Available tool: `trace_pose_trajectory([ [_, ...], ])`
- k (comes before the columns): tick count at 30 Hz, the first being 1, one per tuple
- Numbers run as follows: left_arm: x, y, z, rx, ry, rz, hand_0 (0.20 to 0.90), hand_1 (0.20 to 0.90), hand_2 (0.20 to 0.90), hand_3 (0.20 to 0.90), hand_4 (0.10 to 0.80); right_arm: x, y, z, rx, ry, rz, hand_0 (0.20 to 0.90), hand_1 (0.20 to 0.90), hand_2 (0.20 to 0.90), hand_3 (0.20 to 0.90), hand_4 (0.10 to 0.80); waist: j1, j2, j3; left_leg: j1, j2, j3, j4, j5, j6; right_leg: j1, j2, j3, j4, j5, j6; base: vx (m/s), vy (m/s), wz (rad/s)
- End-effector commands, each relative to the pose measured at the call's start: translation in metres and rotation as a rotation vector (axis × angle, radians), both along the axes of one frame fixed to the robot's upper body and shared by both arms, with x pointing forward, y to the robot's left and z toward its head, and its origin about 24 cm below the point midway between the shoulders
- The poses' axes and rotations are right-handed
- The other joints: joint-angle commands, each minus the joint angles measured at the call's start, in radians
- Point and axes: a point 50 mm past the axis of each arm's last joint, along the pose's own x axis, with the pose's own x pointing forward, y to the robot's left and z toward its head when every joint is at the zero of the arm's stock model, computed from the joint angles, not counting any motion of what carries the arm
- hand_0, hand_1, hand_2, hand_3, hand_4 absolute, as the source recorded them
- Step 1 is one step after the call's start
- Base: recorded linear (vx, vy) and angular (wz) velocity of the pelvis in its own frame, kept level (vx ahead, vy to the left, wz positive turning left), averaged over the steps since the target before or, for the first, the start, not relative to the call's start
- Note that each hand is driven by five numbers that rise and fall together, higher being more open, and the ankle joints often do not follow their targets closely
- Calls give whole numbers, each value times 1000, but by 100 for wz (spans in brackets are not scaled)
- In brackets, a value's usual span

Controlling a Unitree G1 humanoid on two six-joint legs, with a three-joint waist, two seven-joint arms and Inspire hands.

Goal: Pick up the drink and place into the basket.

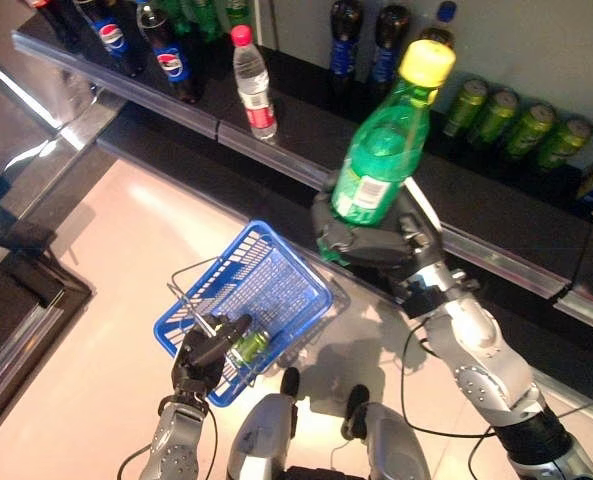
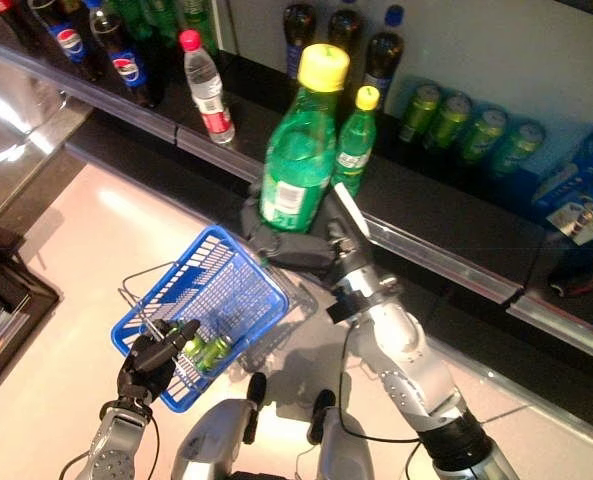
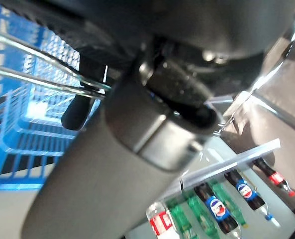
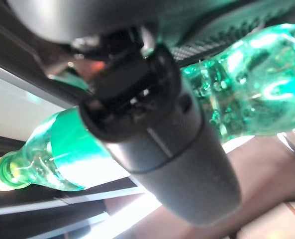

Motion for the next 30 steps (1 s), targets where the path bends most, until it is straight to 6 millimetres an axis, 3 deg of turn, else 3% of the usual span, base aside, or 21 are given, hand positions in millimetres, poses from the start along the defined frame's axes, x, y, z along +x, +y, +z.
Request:
trace_pose_trajectory([
  [1,8,13,72,171,-404,-183,300,300,300,200,100,-16,33,52,221,-221,155,300,300,300,200,100,43,-3,-240,-21,-13,-24,83,26,-6,122,-11,-12,-126,56,0,-14,-4,47],
  [10,10,-31,120,94,-606,-489,300,300,300,200,100,-4,66,43,232,-114,112,300,300,300,200,100,123,20,-238,-29,-42,-115,64,48,-5,144,-32,-93,-126,61,1,-19,-2,36],
  [17,6,-44,141,47,-722,-634,300,300,300,200,100,3,76,39,191,-110,32,300,300,300,200,100,168,22,-243,-32,-60,-165,54,54,-7,160,-41,-133,-133,65,8,-4,1,26],
  [23,-3,-51,165,16,-868,-764,300,300,300,200,100,15,78,13,70,-59,-76,300,300,300,200,100,203,19,-252,-37,-76,-200,46,47,-6,171,-48,-167,-142,71,16,-1,11,26],
  [26,-10,-56,183,-8,-977,-853,300,300,300,200,100,27,78,-16,-40,2,-170,300,300,300,200,100,233,13,-247,-46,-86,-221,57,36,-3,177,-52,-193,-132,66,18,12,-21,20],
  [30,-17,-59,197,-34,-1081,-922,300,300,300,200,100,36,78,-39,-125,49,-245,300,300,300,200,100,257,13,-237,-48,-92,-240,66,31,-4,184,-53,-212,-122,62,17,12,-17,22],
])
